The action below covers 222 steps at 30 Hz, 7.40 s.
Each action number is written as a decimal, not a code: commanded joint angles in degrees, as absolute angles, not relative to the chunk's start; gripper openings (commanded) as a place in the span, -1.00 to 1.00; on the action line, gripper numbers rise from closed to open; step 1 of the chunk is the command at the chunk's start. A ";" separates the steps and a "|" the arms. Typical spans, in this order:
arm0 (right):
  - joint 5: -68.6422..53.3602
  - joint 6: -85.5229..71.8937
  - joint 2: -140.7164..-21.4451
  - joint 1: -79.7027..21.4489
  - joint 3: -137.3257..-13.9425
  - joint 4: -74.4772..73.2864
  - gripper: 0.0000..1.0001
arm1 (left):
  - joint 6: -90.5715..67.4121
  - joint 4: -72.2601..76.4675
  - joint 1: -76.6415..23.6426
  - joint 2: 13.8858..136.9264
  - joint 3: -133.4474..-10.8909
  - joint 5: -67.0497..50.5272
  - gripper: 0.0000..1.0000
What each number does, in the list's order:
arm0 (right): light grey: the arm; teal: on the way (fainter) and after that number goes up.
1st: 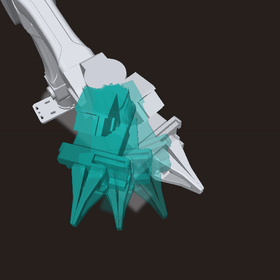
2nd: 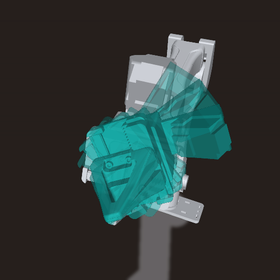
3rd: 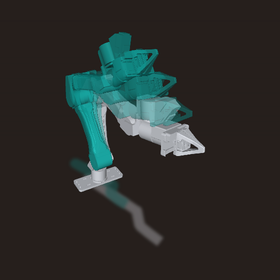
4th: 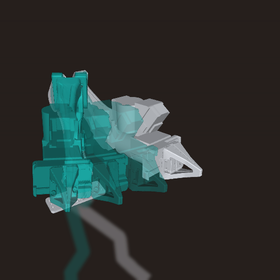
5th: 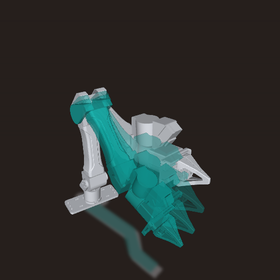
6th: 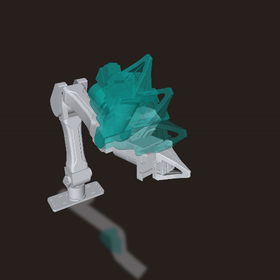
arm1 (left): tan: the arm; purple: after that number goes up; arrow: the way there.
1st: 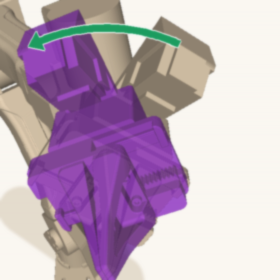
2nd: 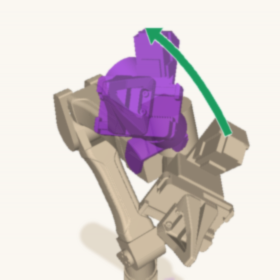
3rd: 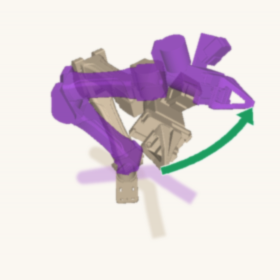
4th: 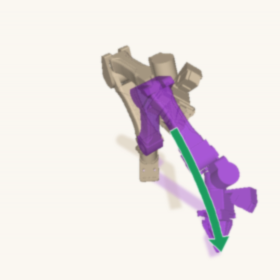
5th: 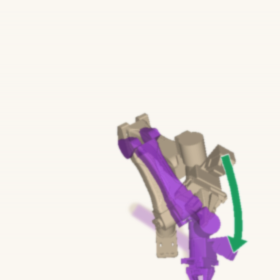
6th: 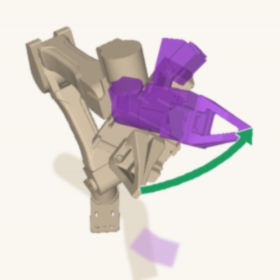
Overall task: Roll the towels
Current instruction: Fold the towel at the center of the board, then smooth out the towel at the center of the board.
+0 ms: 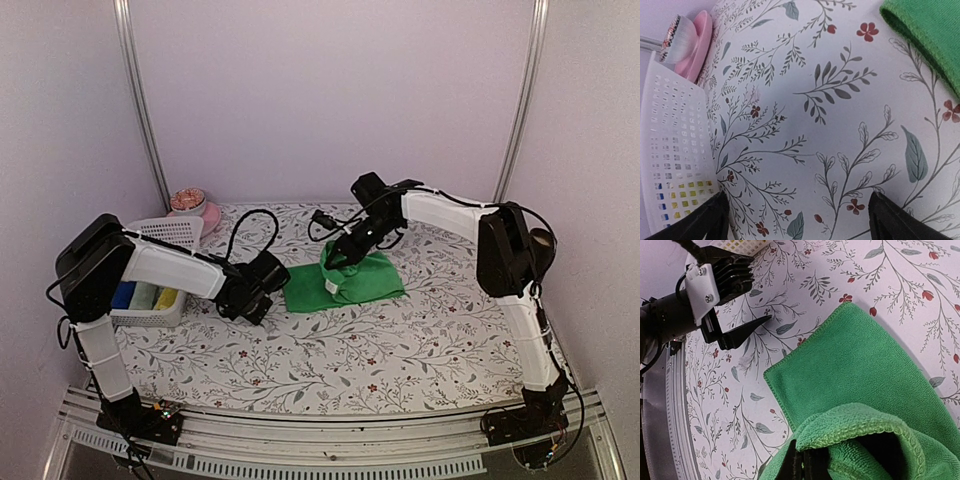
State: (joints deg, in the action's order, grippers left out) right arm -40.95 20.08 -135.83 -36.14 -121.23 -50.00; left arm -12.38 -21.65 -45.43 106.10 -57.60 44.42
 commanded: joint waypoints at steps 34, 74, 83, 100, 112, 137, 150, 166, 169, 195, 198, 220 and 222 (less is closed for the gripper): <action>-51.30 18.97 -136.02 -39.39 -125.44 -46.91 0.18 | -12.65 -21.78 -44.90 104.64 -58.88 41.87 0.95; -33.50 18.46 -125.92 -22.12 -100.68 -38.10 -0.20 | 1.86 -12.09 -29.30 119.61 -82.34 -20.01 0.30; -27.77 14.57 -133.23 -20.59 -112.08 -38.99 -0.04 | 2.25 -13.63 -29.27 122.26 -84.58 -20.34 0.21; -31.05 13.95 -142.24 -20.45 -116.37 -40.29 0.00 | 3.61 -12.77 -28.31 123.46 -84.42 -23.06 0.06; -34.02 14.41 -142.97 -20.03 -116.29 -40.69 -0.32 | 3.68 -12.48 -27.87 124.45 -84.38 -25.00 -0.51; -35.31 12.64 -142.47 -17.84 -115.66 -39.77 -0.92 | -2.93 -14.11 -31.87 117.48 -80.38 -9.12 -0.92; -33.50 13.07 -142.12 -17.94 -115.66 -39.73 -0.80 | -4.53 -17.65 -31.96 118.26 -83.47 2.79 -0.81; -34.43 13.45 -141.20 -17.93 -115.36 -39.81 -0.37 | -3.62 -12.05 -32.28 117.28 -83.02 -6.47 -0.16; -34.45 13.51 -141.03 -17.97 -115.32 -39.81 -0.36 | -3.05 -12.11 -31.95 119.17 -84.22 -8.44 -0.16; -33.34 14.34 -140.43 -18.75 -115.14 -39.79 -0.17 | -5.01 -14.84 -30.29 120.16 -83.14 -4.51 -1.00; -32.95 14.58 -140.41 -18.92 -115.09 -39.81 -0.13 | -4.86 -15.38 -30.82 119.98 -82.86 -2.09 -1.00; -24.48 20.84 -132.02 -19.42 -111.90 -40.77 0.29 | -3.24 -23.09 -34.72 122.05 -88.74 12.26 0.10; -23.26 21.83 -128.92 -19.30 -110.30 -40.83 0.31 | -3.18 -23.29 -34.99 120.70 -88.57 13.40 0.20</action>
